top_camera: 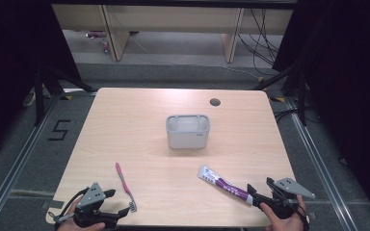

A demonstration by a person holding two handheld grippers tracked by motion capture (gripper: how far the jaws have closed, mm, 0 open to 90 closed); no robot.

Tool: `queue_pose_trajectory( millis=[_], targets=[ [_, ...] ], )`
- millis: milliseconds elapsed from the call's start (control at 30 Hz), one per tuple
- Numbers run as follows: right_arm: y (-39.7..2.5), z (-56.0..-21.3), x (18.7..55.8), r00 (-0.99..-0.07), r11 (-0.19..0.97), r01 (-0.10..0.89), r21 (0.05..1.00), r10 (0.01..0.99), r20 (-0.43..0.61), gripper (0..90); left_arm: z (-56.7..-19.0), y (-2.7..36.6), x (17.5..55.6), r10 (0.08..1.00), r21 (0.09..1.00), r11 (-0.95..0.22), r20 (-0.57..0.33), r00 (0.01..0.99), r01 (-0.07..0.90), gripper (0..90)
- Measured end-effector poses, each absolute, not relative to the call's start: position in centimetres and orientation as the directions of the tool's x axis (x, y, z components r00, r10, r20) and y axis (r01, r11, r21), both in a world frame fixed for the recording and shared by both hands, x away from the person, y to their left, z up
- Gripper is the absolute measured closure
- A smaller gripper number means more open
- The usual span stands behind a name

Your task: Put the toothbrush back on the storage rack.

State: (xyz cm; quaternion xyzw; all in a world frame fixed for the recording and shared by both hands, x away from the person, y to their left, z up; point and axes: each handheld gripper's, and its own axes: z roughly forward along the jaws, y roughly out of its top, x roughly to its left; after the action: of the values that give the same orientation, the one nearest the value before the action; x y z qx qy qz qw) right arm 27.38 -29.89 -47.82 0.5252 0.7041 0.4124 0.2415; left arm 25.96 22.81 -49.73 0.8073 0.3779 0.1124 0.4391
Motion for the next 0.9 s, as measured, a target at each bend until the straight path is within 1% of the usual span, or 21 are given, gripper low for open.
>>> queue_pose_trajectory(
  millis=[67, 100, 133, 167, 200, 267, 333, 400, 433, 500, 533, 567, 600, 667, 700, 767, 833, 867, 900],
  targets=[
    [-29.9, -47.8, 27.4, -0.337, 0.111, 0.543, 0.833, 0.937, 0.095, 22.2, -49.7, 22.9, 26.0, 0.705, 0.795, -0.331, -0.150, 0.693, 0.508, 16.7],
    [-29.5, -47.7, 27.2, -0.330, 0.089, 0.566, 0.819, 0.936, 0.126, 22.2, -49.6, 22.9, 26.0, 0.704, 0.794, -0.333, -0.149, 0.694, 0.509, 16.6],
    [-29.7, -47.8, 27.4, -0.348, 0.112, 0.552, 0.826, 0.932, 0.106, 22.3, -49.8, 22.8, 26.0, 0.688, 0.808, -0.331, -0.147, 0.711, 0.487, 16.0],
    [-29.6, -47.8, 27.4, -0.347, 0.114, 0.559, 0.821, 0.932, 0.107, 22.4, -49.7, 22.8, 26.0, 0.692, 0.805, -0.332, -0.146, 0.707, 0.491, 15.5],
    [-29.6, -47.9, 27.5, -0.359, 0.128, 0.543, 0.830, 0.929, 0.092, 22.9, -49.6, 22.8, 26.0, 0.688, 0.800, -0.346, -0.139, 0.712, 0.490, 15.5],
    [-29.5, -47.9, 27.4, -0.357, 0.123, 0.544, 0.830, 0.929, 0.096, 22.8, -49.5, 22.8, 26.2, 0.669, 0.800, -0.381, -0.107, 0.735, 0.463, 15.5],
    [-29.5, -48.0, 27.4, -0.360, 0.124, 0.544, 0.830, 0.928, 0.097, 22.8, -49.6, 22.8, 26.3, 0.663, 0.803, -0.380, -0.109, 0.741, 0.458, 15.5],
    [-29.3, -48.0, 27.4, -0.345, 0.103, 0.550, 0.829, 0.932, 0.113, 22.8, -49.7, 22.9, 26.5, 0.649, 0.797, -0.410, -0.087, 0.756, 0.444, 15.5],
    [-29.5, -48.0, 27.5, -0.359, 0.132, 0.544, 0.828, 0.929, 0.088, 22.9, -49.8, 22.9, 26.7, 0.644, 0.796, -0.418, -0.080, 0.761, 0.438, 15.5],
    [-29.2, -48.0, 27.3, -0.348, 0.090, 0.559, 0.824, 0.928, 0.135, 23.0, -49.6, 23.1, 26.8, 0.636, 0.783, -0.452, -0.054, 0.770, 0.428, 15.6],
    [-29.2, -48.0, 27.3, -0.348, 0.090, 0.559, 0.824, 0.928, 0.134, 23.0, -49.5, 23.1, 27.0, 0.624, 0.781, -0.462, -0.049, 0.780, 0.420, 15.6],
    [-29.3, -47.9, 27.3, -0.345, 0.099, 0.566, 0.818, 0.930, 0.126, 23.0, -49.3, 23.3, 27.2, 0.609, 0.770, -0.494, -0.025, 0.793, 0.403, 15.9],
    [-29.3, -47.9, 27.3, -0.348, 0.100, 0.564, 0.820, 0.929, 0.126, 23.0, -49.3, 23.0, 27.3, 0.619, 0.790, -0.456, -0.049, 0.784, 0.410, 16.8],
    [-29.4, -48.0, 27.5, -0.364, 0.123, 0.544, 0.830, 0.926, 0.101, 23.0, -48.8, 23.4, 27.7, 0.594, 0.783, -0.492, -0.018, 0.804, 0.381, 18.3],
    [-29.3, -48.1, 27.6, -0.379, 0.133, 0.534, 0.835, 0.920, 0.096, 23.1, -48.7, 23.4, 27.9, 0.592, 0.788, -0.484, -0.024, 0.805, 0.379, 19.1],
    [-29.4, -48.1, 27.6, -0.379, 0.137, 0.533, 0.835, 0.921, 0.090, 23.2, -48.4, 23.4, 28.3, 0.593, 0.798, -0.473, -0.025, 0.805, 0.373, 19.3],
    [-29.4, -48.1, 27.6, -0.379, 0.136, 0.535, 0.834, 0.921, 0.093, 23.2, -48.1, 23.8, 29.0, 0.559, 0.773, -0.531, 0.013, 0.829, 0.346, 19.4],
    [-29.4, -48.1, 27.6, -0.379, 0.136, 0.535, 0.834, 0.921, 0.093, 23.2, -48.1, 23.8, 29.2, 0.561, 0.774, -0.528, 0.010, 0.828, 0.349, 19.4],
    [-29.4, -48.1, 27.6, -0.381, 0.124, 0.549, 0.826, 0.917, 0.115, 23.3, -48.1, 23.9, 29.5, 0.554, 0.761, -0.552, 0.030, 0.832, 0.340, 19.7]
  ],
)
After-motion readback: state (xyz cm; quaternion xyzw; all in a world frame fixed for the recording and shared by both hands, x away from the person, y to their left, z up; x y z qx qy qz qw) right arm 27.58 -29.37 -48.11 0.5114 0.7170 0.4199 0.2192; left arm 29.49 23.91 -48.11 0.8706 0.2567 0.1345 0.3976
